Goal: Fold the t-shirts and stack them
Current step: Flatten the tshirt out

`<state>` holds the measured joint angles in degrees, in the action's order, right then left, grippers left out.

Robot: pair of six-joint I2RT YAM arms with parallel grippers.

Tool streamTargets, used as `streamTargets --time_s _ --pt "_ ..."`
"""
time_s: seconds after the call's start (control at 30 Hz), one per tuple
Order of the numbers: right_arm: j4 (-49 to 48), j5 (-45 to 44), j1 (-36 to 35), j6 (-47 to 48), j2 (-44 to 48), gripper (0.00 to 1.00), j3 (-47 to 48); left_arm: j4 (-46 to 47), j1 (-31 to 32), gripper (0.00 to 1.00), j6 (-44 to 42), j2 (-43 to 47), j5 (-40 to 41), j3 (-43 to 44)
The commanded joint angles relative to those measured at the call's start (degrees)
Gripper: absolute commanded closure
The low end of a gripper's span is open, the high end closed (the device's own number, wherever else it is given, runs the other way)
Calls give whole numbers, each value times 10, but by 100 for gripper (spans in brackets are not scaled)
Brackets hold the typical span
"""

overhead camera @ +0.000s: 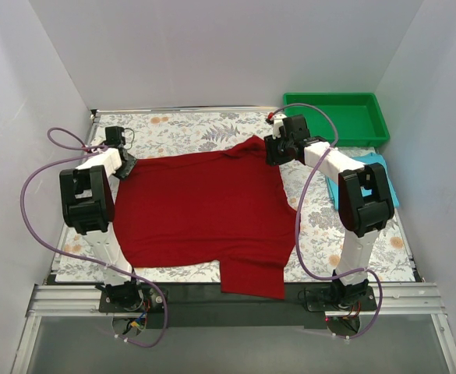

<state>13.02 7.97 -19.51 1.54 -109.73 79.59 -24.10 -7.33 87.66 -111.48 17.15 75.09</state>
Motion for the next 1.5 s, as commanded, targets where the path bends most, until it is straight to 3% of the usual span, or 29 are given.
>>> streamTargets --time_s 0.0,0.33,0.63,0.83,1.07,1.47 --pt "-23 9 0 5 26 60 -7 -2 0 59 -2 -7 11 13" --pt "-23 6 1 5 23 60 -8 -3 0 65 -9 -28 13 31" --pt "-24 4 2 5 21 60 -8 2 0 80 -22 -31 14 50" --pt "-25 3 2 4 17 60 -8 5 0 100 -32 -37 10 59" --pt "-35 -3 3 13 1 60 26 5 0 100 -63 -9 41 92" --pt "-55 -1 10 62 -115 60 157 10 0 100 -99 -20 41 147"
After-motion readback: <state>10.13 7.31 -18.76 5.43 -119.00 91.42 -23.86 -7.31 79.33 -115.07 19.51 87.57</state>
